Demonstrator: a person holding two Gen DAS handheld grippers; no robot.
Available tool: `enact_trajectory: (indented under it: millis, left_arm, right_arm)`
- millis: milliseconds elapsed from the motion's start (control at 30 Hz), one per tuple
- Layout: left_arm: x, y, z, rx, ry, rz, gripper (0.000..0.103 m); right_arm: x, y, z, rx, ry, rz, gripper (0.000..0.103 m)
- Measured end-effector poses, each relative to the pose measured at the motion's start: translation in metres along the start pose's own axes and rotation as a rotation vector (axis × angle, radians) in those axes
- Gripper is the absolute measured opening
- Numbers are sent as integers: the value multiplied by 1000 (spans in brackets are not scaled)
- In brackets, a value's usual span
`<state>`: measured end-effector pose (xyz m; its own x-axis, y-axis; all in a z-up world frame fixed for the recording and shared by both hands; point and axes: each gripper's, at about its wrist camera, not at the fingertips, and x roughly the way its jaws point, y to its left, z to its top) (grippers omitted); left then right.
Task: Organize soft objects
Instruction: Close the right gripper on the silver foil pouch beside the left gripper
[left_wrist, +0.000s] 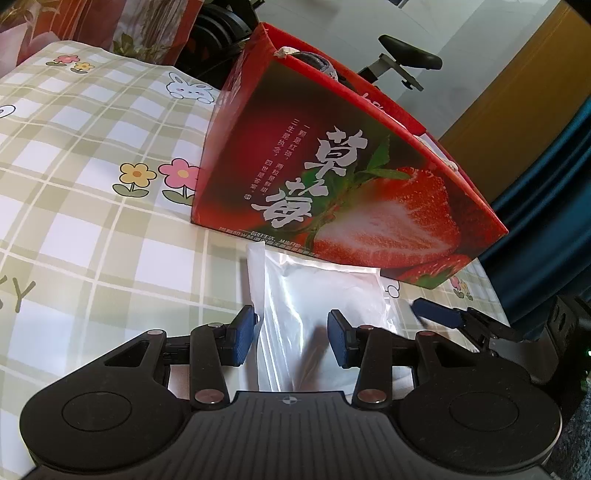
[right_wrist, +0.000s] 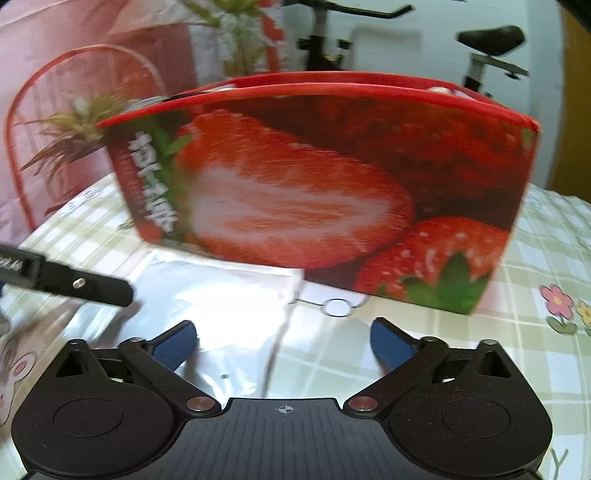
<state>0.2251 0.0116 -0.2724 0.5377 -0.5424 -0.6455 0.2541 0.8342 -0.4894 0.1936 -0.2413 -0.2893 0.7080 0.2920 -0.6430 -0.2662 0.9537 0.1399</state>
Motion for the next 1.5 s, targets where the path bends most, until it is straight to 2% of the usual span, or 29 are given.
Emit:
enact_trajectory:
  millis: [167,433,567,733,900,1067,1333,1367,1400,1500]
  left_arm:
    - [0,-1,0,9,0,7,44]
    - [1,-1,1,18,3,11,44]
    - [1,0,2,23,6,11,44]
    - [1,0,2,22,7,13,44]
    - [2,-1,2,28,10,20,44]
    - [1,-2,2,26,19,19,44]
    - [-2,2,0,-22,35,-5,44]
    - [-2,2,0,-23,37,-7,43]
    - [-1,1,-1,-20,45,-15,30]
    - [-2,-1,-4,-3,52,-12,29]
  right_arm:
    - [-3,7,0,-32,-4,48,83]
    - [-4,6,3,-23,-1,62,83]
    - [-6,6,1,-19,-3,109,74]
    - [-8,8,2,-17,5,125,66]
    - [-9,14,3,-12,22,162,67]
    - [-7,19,6,-2,31,158,65]
    - [-8,18,6,45,41,176,63]
    - [-8,18,5,46,41,182,59]
    - [-9,18,4,46,41,181,57]
    - [-10,19,3,43,40,183,53]
